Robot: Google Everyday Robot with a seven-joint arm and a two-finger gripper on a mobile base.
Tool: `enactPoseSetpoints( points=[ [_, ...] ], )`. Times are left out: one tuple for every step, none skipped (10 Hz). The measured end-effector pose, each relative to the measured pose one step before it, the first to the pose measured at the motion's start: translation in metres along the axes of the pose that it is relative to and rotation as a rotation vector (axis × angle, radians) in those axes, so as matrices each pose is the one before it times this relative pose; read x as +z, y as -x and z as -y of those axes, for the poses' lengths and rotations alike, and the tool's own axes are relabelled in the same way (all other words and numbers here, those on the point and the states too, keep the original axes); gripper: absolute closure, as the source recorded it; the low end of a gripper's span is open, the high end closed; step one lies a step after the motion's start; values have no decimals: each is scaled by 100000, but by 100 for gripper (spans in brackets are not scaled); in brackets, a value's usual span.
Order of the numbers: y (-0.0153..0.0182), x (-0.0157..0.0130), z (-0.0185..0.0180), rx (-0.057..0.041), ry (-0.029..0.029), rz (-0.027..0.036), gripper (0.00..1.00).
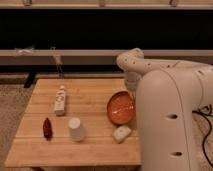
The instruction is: Drag the ceramic bowl in a circle
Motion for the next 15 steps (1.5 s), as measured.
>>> enactPoseSetpoints(
  points=[
    [717,-87,-2445,-3750,3029,854,81],
    [1165,-195,-2310,-3408,2908,1398,81],
    [1105,19,-1972,-2999,2658,1064,81],
    [1144,125,-1897,-3342,2493,1121,81],
    [1231,315,-1950,-4407,3041,1625,81],
    [1150,263,-1539,-5011,2677,2290,79],
    [773,311,-905,-3945,1825,1758,74],
    [525,301,-518,-3210,1543,1211,64],
    [279,339,-103,-1617,1880,1437,52],
    [-72,123,168,-449,793,719,44],
    [5,-23,353,-149,461,1425,32],
    [188,-86,309,182,-349,1373,23],
    [262,-287,504,614,-635,1970,20],
    [-27,-461,797,1157,-1140,1497,20],
    [-28,-542,719,1340,-1233,1600,20]
  ],
)
